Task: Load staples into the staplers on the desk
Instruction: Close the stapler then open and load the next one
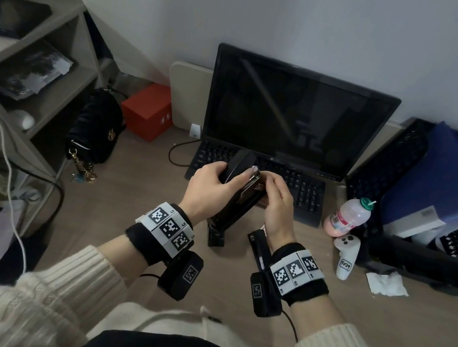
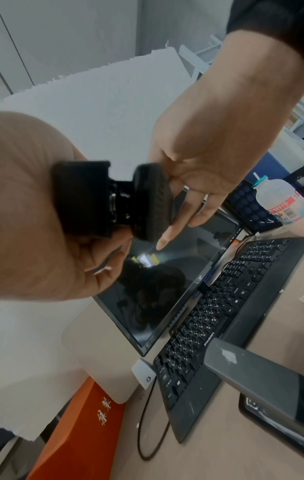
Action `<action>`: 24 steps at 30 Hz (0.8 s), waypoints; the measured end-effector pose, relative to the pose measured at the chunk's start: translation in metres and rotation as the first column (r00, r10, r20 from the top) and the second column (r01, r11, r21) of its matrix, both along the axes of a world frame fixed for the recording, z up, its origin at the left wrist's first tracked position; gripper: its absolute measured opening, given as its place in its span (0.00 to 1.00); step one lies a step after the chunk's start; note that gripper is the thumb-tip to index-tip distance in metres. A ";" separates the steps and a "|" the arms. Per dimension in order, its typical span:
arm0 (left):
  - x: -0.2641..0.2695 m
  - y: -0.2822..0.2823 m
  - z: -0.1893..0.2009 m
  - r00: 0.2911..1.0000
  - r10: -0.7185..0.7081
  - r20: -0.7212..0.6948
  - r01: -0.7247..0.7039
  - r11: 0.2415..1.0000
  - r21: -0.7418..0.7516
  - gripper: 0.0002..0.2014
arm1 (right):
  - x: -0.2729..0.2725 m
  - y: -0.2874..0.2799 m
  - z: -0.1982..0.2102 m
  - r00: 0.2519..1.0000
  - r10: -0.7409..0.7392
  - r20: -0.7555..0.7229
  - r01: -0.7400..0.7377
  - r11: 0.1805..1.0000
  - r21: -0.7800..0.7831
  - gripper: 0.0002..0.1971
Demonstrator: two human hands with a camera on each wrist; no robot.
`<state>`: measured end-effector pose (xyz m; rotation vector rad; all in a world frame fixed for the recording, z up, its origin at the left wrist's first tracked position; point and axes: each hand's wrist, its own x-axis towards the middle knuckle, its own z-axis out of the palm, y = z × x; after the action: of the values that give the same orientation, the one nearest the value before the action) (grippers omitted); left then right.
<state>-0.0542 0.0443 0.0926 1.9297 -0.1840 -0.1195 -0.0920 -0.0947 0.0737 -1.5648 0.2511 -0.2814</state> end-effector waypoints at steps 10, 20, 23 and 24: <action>0.003 0.004 -0.001 0.991 -0.035 -0.126 0.021 0.993 -0.116 0.28 | -0.001 -0.001 -0.001 1.000 -0.007 -0.012 0.007 0.999 -0.032 0.13; 0.004 0.006 -0.005 0.986 -0.046 -0.160 0.023 0.990 -0.139 0.23 | -0.002 0.001 -0.005 0.999 -0.009 -0.035 0.008 0.999 -0.040 0.12; 0.005 0.009 -0.006 0.981 -0.060 -0.182 0.032 0.988 -0.154 0.23 | -0.003 0.002 -0.002 1.000 -0.001 -0.018 -0.001 0.997 -0.072 0.11; 0.005 0.010 -0.007 0.980 -0.063 -0.188 0.034 0.987 -0.157 0.23 | -0.004 0.002 -0.002 1.000 0.001 -0.017 -0.002 0.997 -0.078 0.11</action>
<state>-0.0492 0.0542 0.0860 1.7491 -0.1075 -0.3150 -0.0959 -0.0926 0.0716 -1.6448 0.2545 -0.2795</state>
